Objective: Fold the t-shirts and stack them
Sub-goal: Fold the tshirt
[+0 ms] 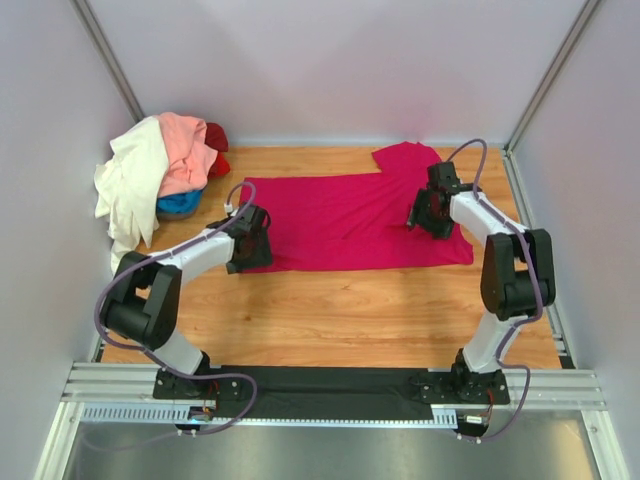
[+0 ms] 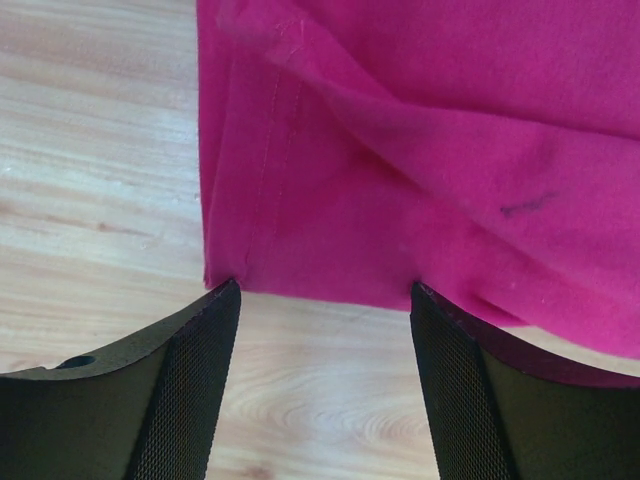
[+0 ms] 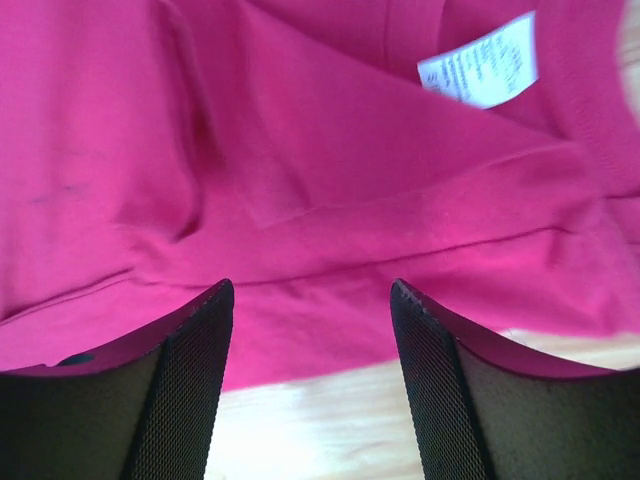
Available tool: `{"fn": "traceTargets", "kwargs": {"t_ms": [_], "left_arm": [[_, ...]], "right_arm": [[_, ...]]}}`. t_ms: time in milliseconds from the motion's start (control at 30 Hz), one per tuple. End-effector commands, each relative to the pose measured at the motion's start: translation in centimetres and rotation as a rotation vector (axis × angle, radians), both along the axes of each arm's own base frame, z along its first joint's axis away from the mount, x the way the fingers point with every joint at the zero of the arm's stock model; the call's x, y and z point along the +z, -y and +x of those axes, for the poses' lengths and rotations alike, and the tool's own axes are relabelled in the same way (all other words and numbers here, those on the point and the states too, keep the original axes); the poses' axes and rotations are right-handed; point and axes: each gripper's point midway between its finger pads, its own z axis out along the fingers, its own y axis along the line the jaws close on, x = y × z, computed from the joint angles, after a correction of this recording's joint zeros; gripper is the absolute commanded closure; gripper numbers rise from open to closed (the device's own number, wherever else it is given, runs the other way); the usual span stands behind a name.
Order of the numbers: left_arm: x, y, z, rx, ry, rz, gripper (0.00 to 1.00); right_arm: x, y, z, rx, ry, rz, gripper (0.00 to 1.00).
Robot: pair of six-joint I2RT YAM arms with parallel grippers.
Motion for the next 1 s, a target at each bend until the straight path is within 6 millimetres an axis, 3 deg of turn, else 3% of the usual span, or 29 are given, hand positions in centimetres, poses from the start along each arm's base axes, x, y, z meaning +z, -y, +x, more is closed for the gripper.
{"fn": "traceTargets", "kwargs": {"t_ms": [0, 133, 367, 433, 467, 500, 567, 833, 967], "left_arm": [[1.5, 1.0, 2.8, -0.01, 0.096, -0.026, 0.24], [0.7, 0.2, 2.8, 0.008, 0.066, 0.025, 0.24], [-1.9, -1.4, 0.6, 0.07, -0.035, 0.051, 0.3], [-2.1, -1.5, 0.5, 0.068, -0.032, 0.048, 0.45], [-2.4, -1.5, 0.4, 0.067, -0.039, 0.053, 0.68], [-2.5, -1.7, 0.4, 0.066, -0.042, 0.062, 0.82], [-2.2, -1.8, 0.2, 0.071, -0.051, 0.071, 1.0], [-0.1, -3.9, -3.5, 0.116, -0.027, 0.09, 1.0], [0.8, -5.1, -5.3, 0.145, -0.012, 0.108, 1.0]], "right_arm": [[-2.6, 0.1, 0.3, -0.028, -0.025, 0.052, 0.35], [-4.6, 1.8, -0.5, -0.09, -0.072, 0.029, 0.34], [-6.8, 2.8, -3.1, -0.134, -0.142, 0.036, 0.32], [-6.9, 2.8, -3.5, -0.139, -0.146, 0.039, 0.32], [-6.7, 2.7, -3.7, -0.14, -0.142, 0.045, 0.32], [-7.2, 2.7, -4.4, -0.141, -0.158, 0.047, 0.32], [-7.3, 2.7, -5.0, -0.146, -0.163, 0.05, 0.32], [-7.9, 3.1, -9.5, -0.204, -0.187, 0.047, 0.33], [-7.0, 3.1, -10.5, -0.226, -0.152, 0.057, 0.31]]}}
